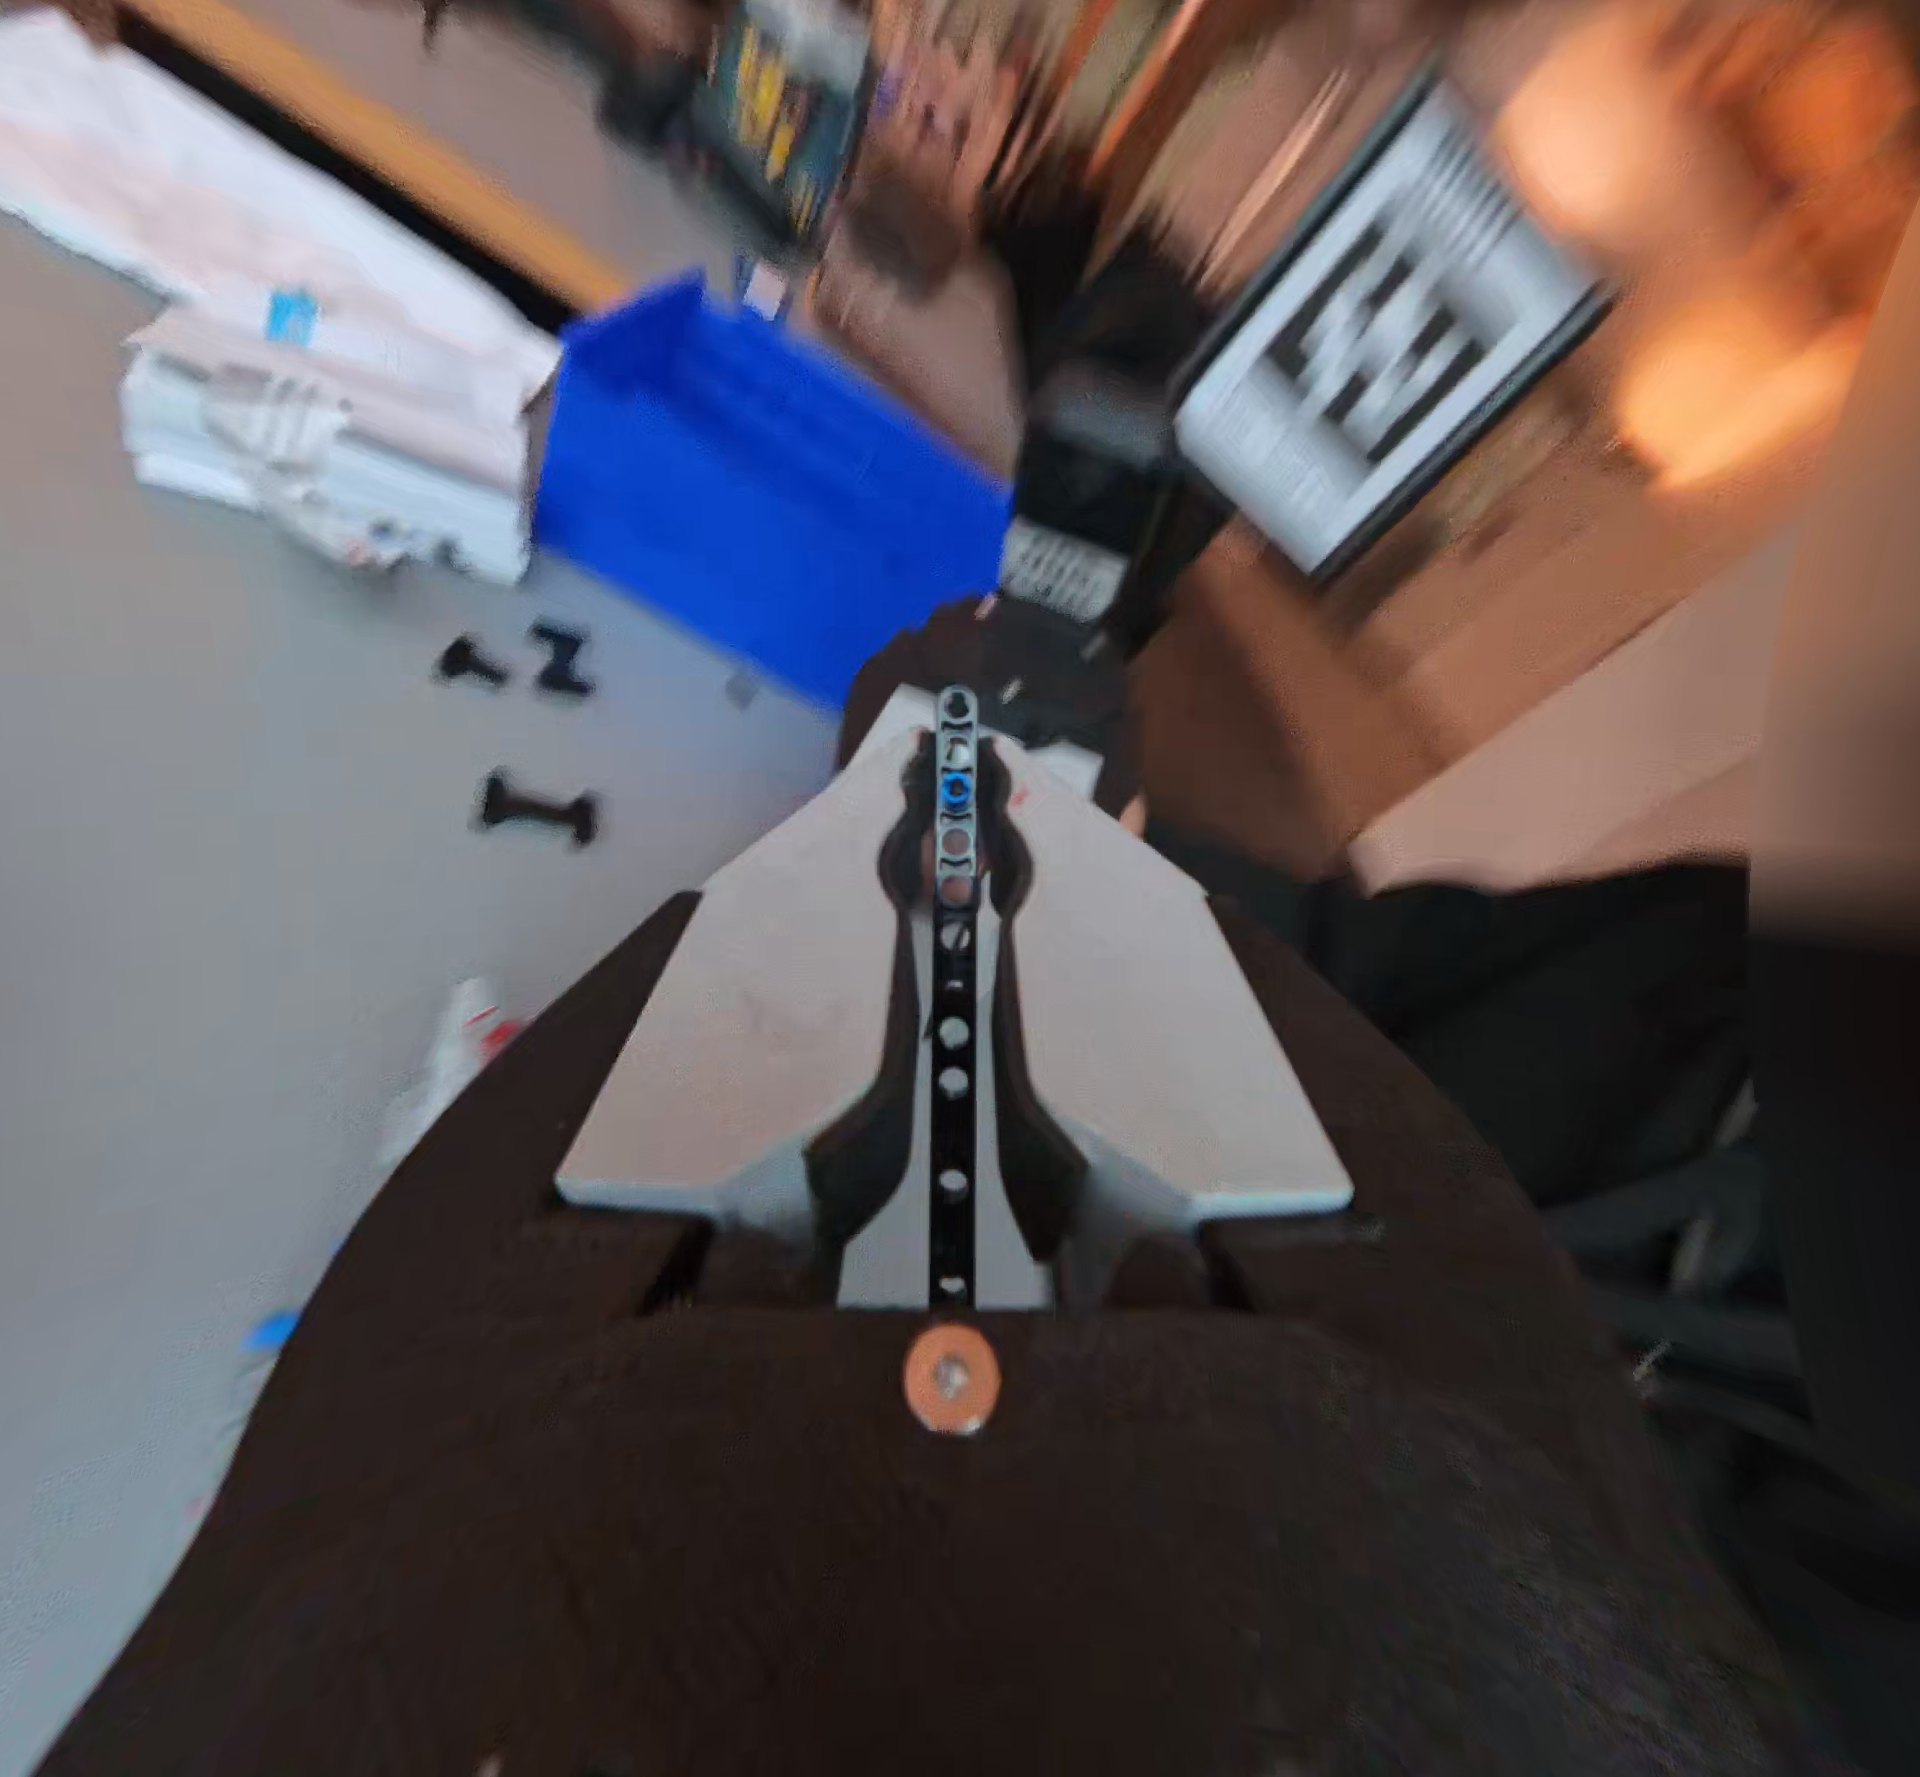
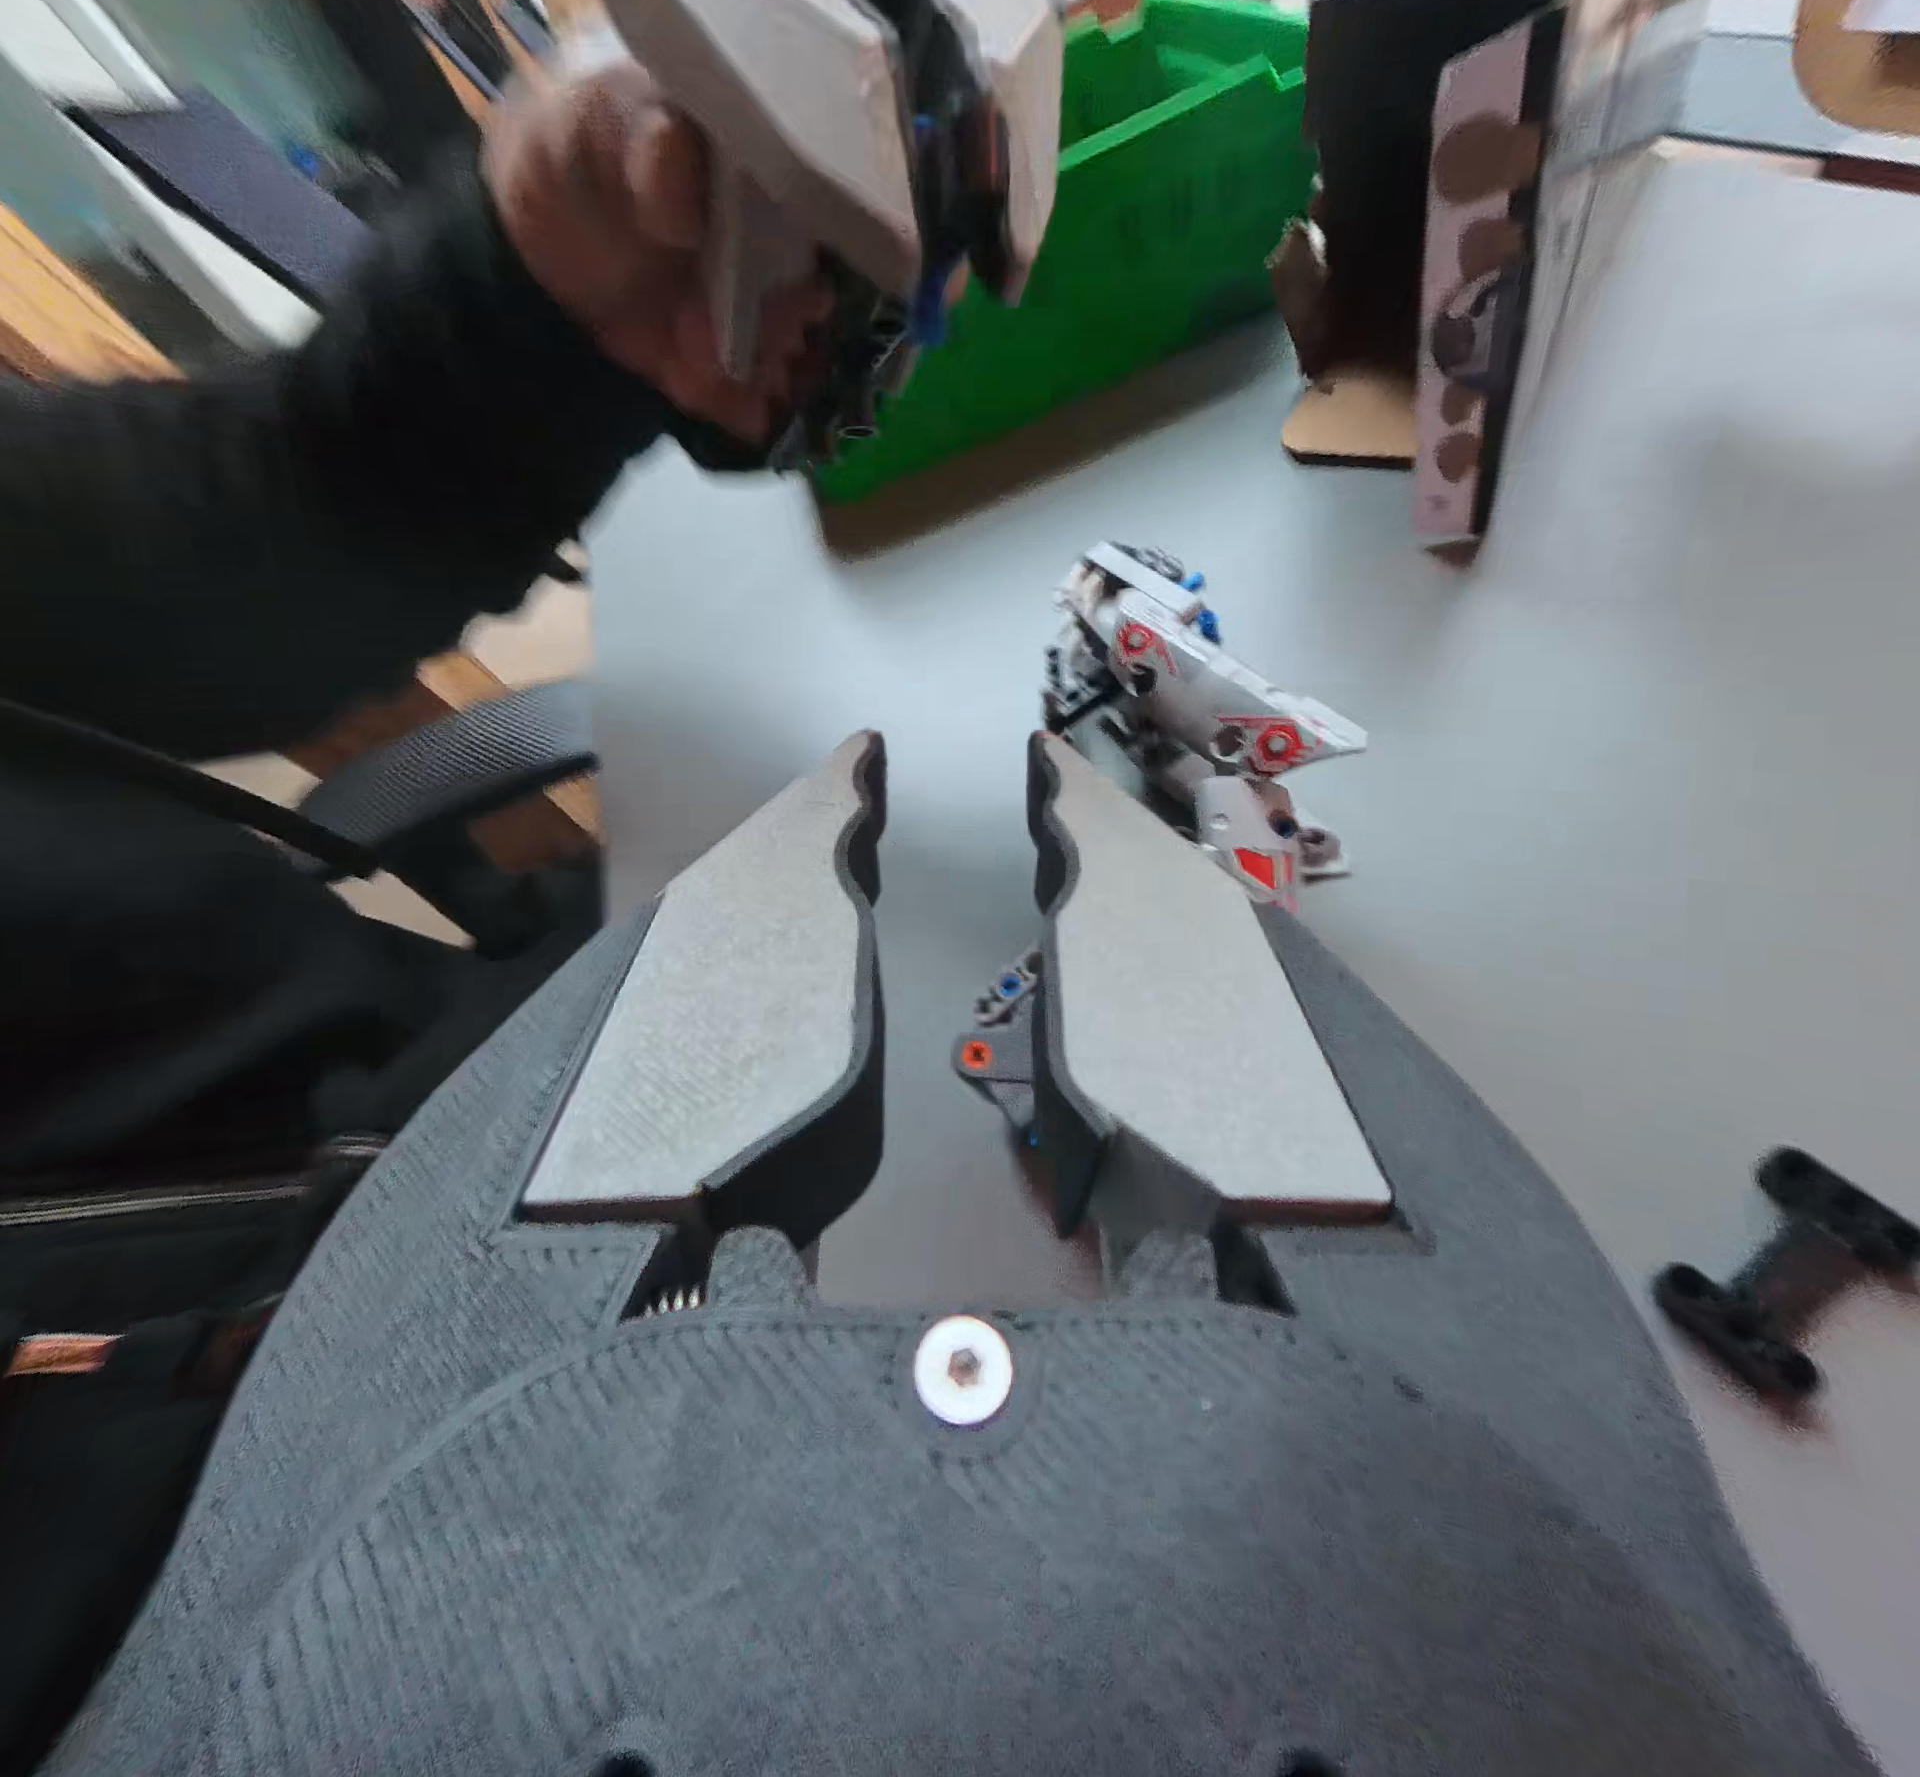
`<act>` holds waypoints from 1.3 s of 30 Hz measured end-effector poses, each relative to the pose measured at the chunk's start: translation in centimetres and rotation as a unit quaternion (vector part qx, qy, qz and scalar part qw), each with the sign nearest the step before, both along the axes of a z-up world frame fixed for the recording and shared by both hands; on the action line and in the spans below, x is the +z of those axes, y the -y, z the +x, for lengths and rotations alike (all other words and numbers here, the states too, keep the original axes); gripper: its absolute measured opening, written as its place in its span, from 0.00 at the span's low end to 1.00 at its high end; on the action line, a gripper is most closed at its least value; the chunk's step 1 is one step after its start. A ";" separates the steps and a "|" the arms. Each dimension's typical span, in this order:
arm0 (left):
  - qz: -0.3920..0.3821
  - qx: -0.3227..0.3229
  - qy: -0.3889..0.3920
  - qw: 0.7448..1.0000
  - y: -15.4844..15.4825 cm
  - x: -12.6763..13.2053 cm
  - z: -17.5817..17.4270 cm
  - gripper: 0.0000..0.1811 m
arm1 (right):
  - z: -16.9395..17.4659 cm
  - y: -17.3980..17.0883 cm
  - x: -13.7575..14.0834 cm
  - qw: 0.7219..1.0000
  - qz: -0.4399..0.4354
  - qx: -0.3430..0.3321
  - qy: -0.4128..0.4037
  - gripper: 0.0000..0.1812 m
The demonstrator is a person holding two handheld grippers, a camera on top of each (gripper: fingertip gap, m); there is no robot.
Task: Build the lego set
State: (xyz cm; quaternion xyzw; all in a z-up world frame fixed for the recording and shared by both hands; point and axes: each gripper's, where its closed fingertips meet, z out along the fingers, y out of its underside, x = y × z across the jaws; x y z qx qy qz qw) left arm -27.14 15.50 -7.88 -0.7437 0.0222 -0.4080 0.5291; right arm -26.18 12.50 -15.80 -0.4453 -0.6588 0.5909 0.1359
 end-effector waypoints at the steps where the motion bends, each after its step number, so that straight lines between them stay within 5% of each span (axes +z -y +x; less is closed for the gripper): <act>1: 0.028 0.008 0.074 0.997 0.2 0.8 -0.3 0.03 | 0.2 0.0 0.7 0.999 -0.036 0.006 -0.006 0.15; 3: 0.050 0.013 0.152 0.987 0.6 0.6 -0.4 0.03 | 0.5 0.6 2.1 0.994 -0.105 0.025 -0.026 0.22; 7: 0.069 0.051 0.157 0.984 0.4 -0.7 0.0 0.03 | 0.1 2.2 2.4 0.991 -0.124 0.042 -0.032 0.23; 13: 0.069 0.059 0.149 0.985 0.6 -1.6 1.5 0.03 | -1.0 3.1 2.6 0.989 -0.134 0.043 -0.033 0.10; 21: 0.062 0.090 0.059 0.992 2.3 -3.1 -0.6 0.06 | -0.6 1.7 0.0 0.997 -0.064 0.032 0.020 0.02; 27: 0.013 0.012 0.003 1.000 3.1 -4.1 1.2 0.17 | 0.9 2.6 -1.7 0.994 0.017 0.078 0.079 0.02; 32: -0.012 -0.005 -0.048 0.999 2.7 -5.9 2.4 0.04 | 1.7 3.0 -3.0 0.987 0.046 0.104 0.111 0.02; 39: -0.006 0.023 0.032 0.999 2.7 -6.6 1.1 0.04 | 1.8 2.0 -3.2 0.988 0.031 0.102 0.114 0.02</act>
